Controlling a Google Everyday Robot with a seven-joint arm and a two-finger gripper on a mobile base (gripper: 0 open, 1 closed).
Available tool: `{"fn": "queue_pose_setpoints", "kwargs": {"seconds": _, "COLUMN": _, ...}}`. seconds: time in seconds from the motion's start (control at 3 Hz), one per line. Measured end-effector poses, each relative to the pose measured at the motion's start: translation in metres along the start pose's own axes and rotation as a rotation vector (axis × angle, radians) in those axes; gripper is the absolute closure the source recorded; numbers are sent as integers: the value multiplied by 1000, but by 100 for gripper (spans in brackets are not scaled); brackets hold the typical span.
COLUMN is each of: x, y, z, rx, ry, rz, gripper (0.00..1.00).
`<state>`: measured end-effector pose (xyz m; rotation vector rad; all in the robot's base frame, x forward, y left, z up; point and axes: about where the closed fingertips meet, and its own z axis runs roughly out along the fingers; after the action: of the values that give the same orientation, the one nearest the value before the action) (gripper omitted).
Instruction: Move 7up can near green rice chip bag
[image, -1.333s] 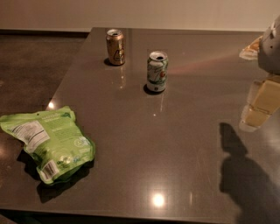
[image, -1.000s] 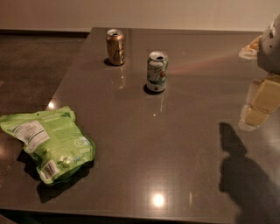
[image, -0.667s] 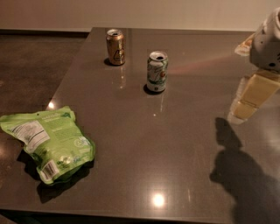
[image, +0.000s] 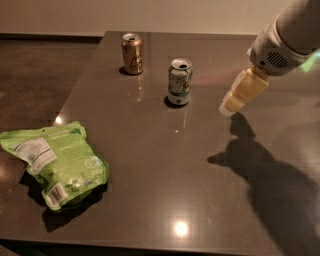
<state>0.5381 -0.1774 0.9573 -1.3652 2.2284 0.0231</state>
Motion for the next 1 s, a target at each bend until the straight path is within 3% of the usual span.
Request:
{"fn": "queue_pose_setpoints", "kwargs": {"seconds": 0.33, "x": -13, "y": -29, "z": 26, "rx": 29, "ry": -72, "rz": 100, "gripper": 0}}
{"fn": "queue_pose_setpoints", "kwargs": {"seconds": 0.67, "x": -44, "y": -58, "z": 57, "rx": 40, "ry": -182, "rz": 179, "gripper": 0}}
{"fn": "queue_pose_setpoints", "kwargs": {"seconds": 1.0, "x": -67, "y": -68, "z": 74, "rx": 24, "ry": -239, "rz": 203, "gripper": 0}}
